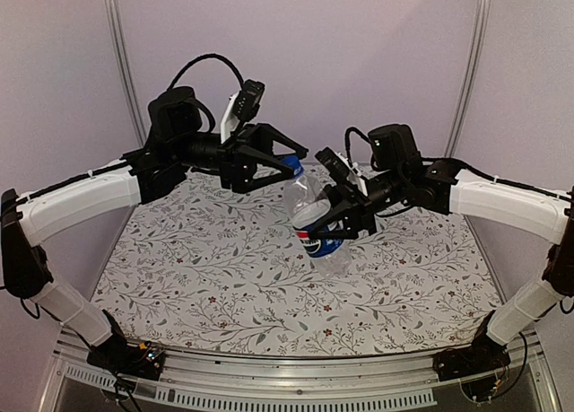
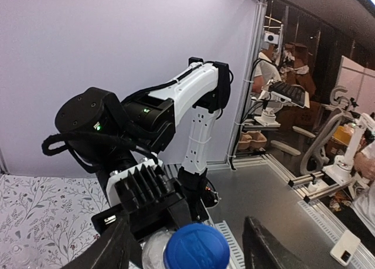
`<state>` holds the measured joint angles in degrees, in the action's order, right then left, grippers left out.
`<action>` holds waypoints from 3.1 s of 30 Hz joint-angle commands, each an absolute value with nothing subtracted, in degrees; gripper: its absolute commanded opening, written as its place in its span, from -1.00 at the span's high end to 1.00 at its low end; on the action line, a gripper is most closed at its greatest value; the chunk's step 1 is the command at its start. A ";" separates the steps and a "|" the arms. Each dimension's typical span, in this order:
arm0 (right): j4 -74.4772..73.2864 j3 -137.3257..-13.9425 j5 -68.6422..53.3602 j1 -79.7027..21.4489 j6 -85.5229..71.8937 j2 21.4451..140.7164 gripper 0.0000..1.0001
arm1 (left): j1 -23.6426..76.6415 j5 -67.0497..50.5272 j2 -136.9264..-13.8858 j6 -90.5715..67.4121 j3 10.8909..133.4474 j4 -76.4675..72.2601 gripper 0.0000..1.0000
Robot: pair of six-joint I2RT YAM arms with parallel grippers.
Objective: Unscrew the bottle caps
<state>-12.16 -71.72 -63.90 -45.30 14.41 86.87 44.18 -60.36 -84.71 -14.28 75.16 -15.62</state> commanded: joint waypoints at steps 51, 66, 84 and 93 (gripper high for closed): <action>-15.38 -75.41 -36.63 -45.14 10.10 88.85 0.33 | 51.19 -5.18 -77.23 -23.07 76.07 -1.56 0.67; -13.10 -71.64 -36.24 -44.53 10.42 85.08 0.33 | 50.79 8.73 -69.89 -18.35 63.00 -4.60 0.56; -12.52 -69.68 -34.23 -43.11 9.37 80.78 0.31 | 47.81 13.89 -77.83 -23.05 36.32 -16.94 0.49; -12.23 -69.50 -34.87 -42.84 9.32 81.58 0.31 | 46.76 12.84 -88.53 -23.79 32.62 -21.75 0.49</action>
<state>-13.61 -70.00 -34.79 -43.31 9.85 82.11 47.83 13.10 -84.86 -22.90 33.45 -17.19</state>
